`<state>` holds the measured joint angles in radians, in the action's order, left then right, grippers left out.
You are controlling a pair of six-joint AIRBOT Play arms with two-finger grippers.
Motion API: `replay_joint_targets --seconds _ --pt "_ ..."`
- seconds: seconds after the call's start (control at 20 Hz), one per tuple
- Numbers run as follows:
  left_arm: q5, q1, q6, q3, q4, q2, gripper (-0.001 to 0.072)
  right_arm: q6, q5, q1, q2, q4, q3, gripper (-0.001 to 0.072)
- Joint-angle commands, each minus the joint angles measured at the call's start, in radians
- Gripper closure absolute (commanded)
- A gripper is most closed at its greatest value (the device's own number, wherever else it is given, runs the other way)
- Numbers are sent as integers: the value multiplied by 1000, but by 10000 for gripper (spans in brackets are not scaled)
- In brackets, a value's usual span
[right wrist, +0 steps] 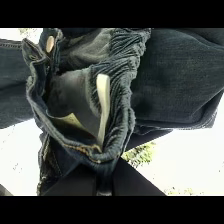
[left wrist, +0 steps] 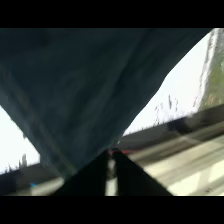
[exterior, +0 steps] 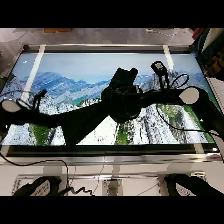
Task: Fold the clothes and pants, and hang the long-sleeved shirts on hangers.
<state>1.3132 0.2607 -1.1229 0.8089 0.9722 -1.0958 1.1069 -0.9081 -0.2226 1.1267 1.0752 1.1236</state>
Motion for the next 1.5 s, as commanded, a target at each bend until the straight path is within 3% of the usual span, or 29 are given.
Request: replay_joint_targets --seconds 0.0,0.05,0.4,0.45,1.0,1.05,1.25,1.3,1.35,1.4,1.45 --pt "6 129 4 -198 -42 54 242 2 23 0 8 2 1 674" --pt "-2 140 4 -229 -42 54 120 2 29 0 11 2 1 674" --pt "-137 142 21 -363 -39 54 135 3 37 0 13 2 1 674" --pt "-145 142 33 -366 -39 54 173 3 37 0 13 2 1 674" --pt "-280 85 39 -422 -43 54 182 3 38 0 13 2 1 674" --pt "-291 69 39 -425 -47 54 234 2 38 0 13 2 1 674" --pt "-356 27 39 -427 -111 54 247 3 37 0 13 2 1 673" --pt "-365 26 39 -427 -130 54 284 3 37 0 13 2 1 674" --pt "-366 26 38 -427 -137 54 482 3 38 0 13 2 1 673" --pt "-366 26 39 -427 -135 54 606 3 38 0 13 2 1 674" --pt "-367 26 39 -427 -136 54 634 3 38 0 13 2 1 673"
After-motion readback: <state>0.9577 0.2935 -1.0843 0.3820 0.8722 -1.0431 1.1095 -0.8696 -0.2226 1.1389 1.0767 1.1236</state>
